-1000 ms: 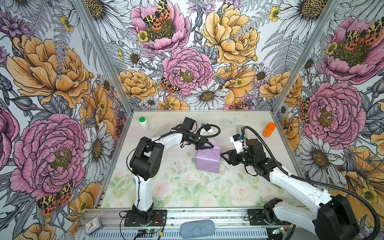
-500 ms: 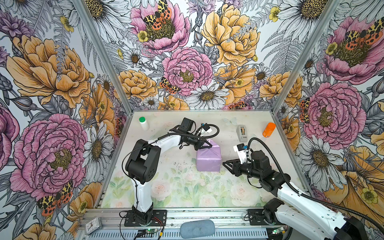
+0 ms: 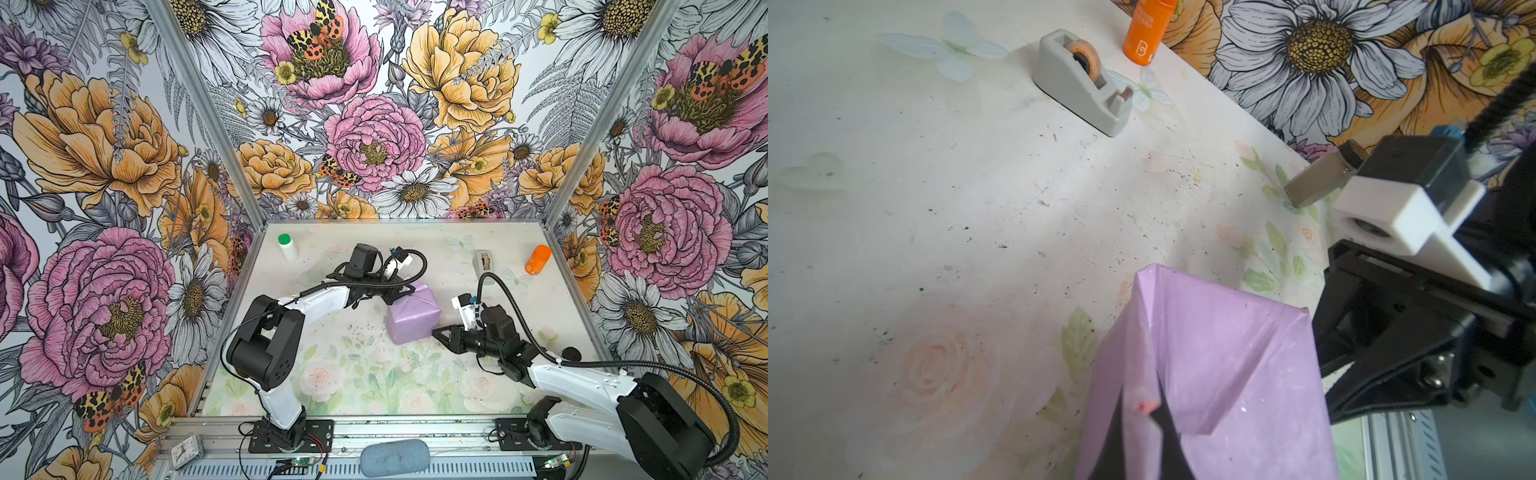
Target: Wrap the gift box in paper
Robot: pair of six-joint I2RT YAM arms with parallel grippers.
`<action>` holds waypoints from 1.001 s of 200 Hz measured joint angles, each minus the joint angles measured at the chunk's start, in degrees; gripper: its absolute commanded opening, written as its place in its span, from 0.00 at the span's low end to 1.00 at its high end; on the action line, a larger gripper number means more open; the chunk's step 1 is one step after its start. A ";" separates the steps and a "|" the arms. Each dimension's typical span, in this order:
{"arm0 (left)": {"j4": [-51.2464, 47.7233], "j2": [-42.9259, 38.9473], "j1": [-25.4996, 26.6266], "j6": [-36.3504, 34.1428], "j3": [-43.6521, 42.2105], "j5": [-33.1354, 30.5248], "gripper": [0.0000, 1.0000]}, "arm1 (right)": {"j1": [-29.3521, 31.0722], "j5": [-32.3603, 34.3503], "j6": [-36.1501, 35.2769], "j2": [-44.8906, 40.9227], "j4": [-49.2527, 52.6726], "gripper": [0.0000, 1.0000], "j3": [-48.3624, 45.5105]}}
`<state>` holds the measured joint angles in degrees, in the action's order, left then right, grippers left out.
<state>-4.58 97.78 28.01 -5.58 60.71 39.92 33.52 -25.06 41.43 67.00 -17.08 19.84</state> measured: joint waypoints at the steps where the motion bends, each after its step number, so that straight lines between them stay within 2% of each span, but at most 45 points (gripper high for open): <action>1: 0.15 -0.09 0.00 0.09 -0.11 -0.11 0.00 | 0.02 0.00 0.00 0.11 -0.09 0.24 0.04; 42: 5.75 -4.48 1.46 3.98 -5.84 -6.64 0.00 | 0.28 2.16 1.16 4.39 -4.61 0.25 2.71; 84: 9.46 -7.61 2.62 5.88 -9.68 -10.34 0.16 | 0.28 3.02 0.83 5.97 -4.83 0.40 5.86; 120: 10.54 -8.68 3.28 5.81 -9.92 -11.72 0.24 | 0.28 3.04 0.57 5.97 -4.07 0.43 7.02; 200: 11.02 -11.69 5.33 5.66 -11.04 -12.09 0.26 | 0.28 4.07 0.57 6.21 -2.80 0.45 7.04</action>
<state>6.44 86.08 33.34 0.08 49.67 27.83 33.80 -20.99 42.00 73.21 -19.88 26.87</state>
